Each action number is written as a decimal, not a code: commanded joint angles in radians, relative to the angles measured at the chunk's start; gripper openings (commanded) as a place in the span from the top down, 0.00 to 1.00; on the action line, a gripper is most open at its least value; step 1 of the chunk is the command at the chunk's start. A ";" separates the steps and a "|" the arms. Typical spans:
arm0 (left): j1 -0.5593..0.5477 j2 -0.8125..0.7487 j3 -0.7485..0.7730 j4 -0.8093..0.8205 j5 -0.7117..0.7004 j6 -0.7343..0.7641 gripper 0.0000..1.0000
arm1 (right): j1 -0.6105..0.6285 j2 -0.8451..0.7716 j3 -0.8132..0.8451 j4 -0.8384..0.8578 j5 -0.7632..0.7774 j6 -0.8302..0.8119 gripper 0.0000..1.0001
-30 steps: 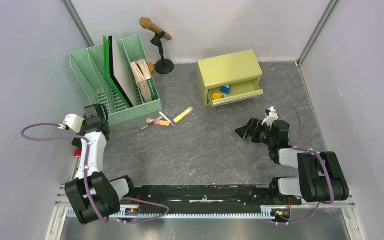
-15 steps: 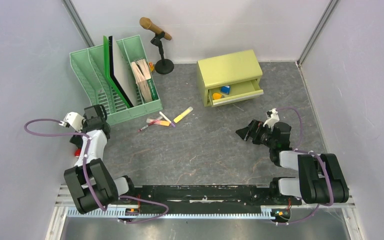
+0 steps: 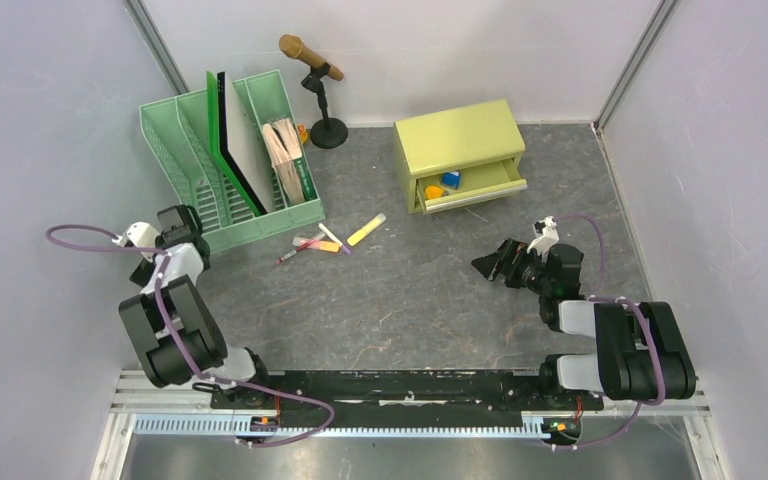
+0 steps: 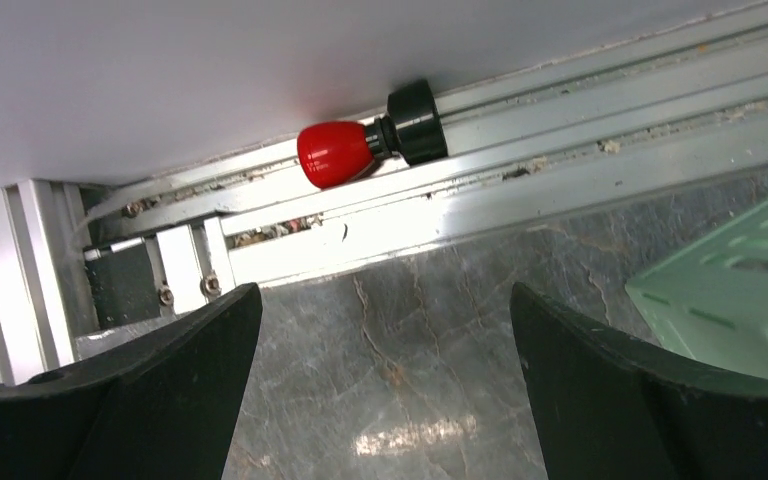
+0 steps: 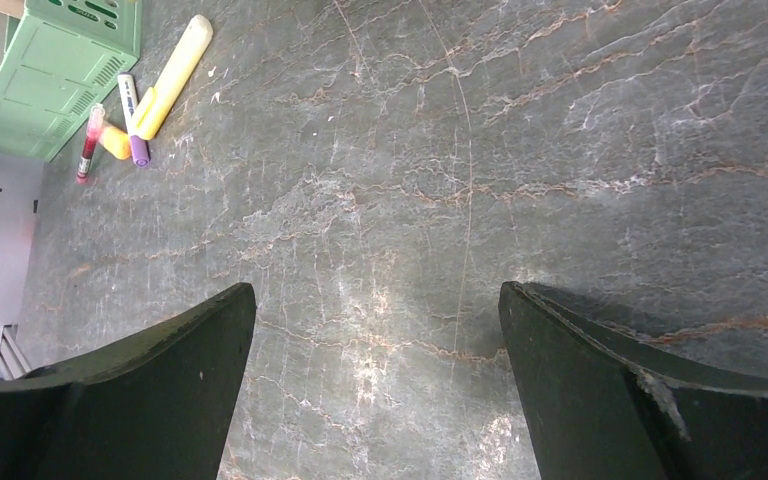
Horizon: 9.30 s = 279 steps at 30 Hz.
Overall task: Organize the desk
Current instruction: Place the stationery in the drawer, then pick up the stationery from the center of the board, then place the stationery in the drawer.
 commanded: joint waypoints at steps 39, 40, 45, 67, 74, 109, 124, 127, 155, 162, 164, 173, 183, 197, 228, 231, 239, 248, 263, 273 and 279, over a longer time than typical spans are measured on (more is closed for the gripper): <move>0.172 0.302 -0.001 0.485 0.047 0.413 0.00 | -0.042 0.109 -0.032 -0.080 -0.046 0.019 0.01; 0.172 0.304 -0.008 0.508 0.053 0.406 0.00 | -0.042 0.112 -0.033 -0.078 -0.049 0.020 0.01; 0.181 0.312 -0.039 0.590 0.111 0.380 0.04 | -0.044 0.121 -0.033 -0.073 -0.052 0.024 0.01; 0.251 0.398 0.010 0.363 0.003 0.114 0.04 | -0.050 0.145 -0.035 -0.050 -0.075 0.035 0.01; 0.275 0.417 0.020 0.358 0.076 0.082 0.00 | -0.056 0.159 -0.036 -0.035 -0.091 0.041 0.01; 0.309 0.457 0.021 0.283 0.094 0.070 0.51 | -0.084 0.189 -0.058 0.030 -0.134 0.073 0.01; 0.296 0.355 -0.026 0.429 0.200 0.162 0.98 | -0.088 0.192 -0.062 0.042 -0.141 0.079 0.01; 0.281 0.304 -0.049 0.468 0.218 0.201 0.98 | -0.090 0.192 -0.064 0.043 -0.143 0.079 0.01; -0.070 -0.059 -0.042 0.283 -0.151 0.331 0.98 | -0.113 0.206 -0.090 0.118 -0.192 0.113 0.01; -0.124 -0.221 -0.134 0.217 -0.152 0.310 0.98 | -0.120 0.221 -0.095 0.142 -0.210 0.124 0.01; -0.144 -0.274 -0.141 0.185 -0.120 0.310 0.98 | -0.123 0.225 -0.101 0.156 -0.217 0.132 0.01; -0.166 -0.412 -0.064 -0.077 0.345 0.223 0.98 | -0.127 0.192 -0.078 0.050 -0.216 0.096 0.01; -0.178 -0.526 -0.102 -0.222 0.958 0.187 0.98 | -0.127 0.042 0.000 -0.268 -0.155 -0.064 0.01; -0.376 -0.492 -0.210 -0.053 1.335 -0.010 0.98 | -0.125 -0.290 0.078 -0.781 -0.070 -0.231 0.01; -1.348 0.133 0.306 -0.172 1.135 -0.050 0.98 | 0.074 0.028 0.273 -0.977 0.000 -0.332 0.02; -1.360 0.192 0.352 -0.103 1.125 0.036 0.98 | 0.128 0.030 0.243 -0.976 0.029 -0.342 0.01; -1.362 0.118 0.314 0.056 0.984 -0.169 0.98 | 0.153 0.028 0.180 -0.946 0.066 -0.351 0.01; -1.358 0.058 0.267 0.192 0.881 -0.083 0.98 | 0.154 -0.090 0.130 -0.871 0.120 -0.243 0.01; -1.357 0.130 0.558 0.237 0.583 0.132 0.98 | 0.154 -0.286 0.066 -0.958 0.208 -0.228 0.02; -1.358 0.293 0.796 0.194 0.538 0.183 0.98 | 0.154 -0.353 0.061 -0.978 0.221 -0.197 0.01; -1.358 0.405 0.929 0.198 0.538 0.181 0.98 | 0.154 -0.367 0.056 -0.980 0.231 -0.203 0.01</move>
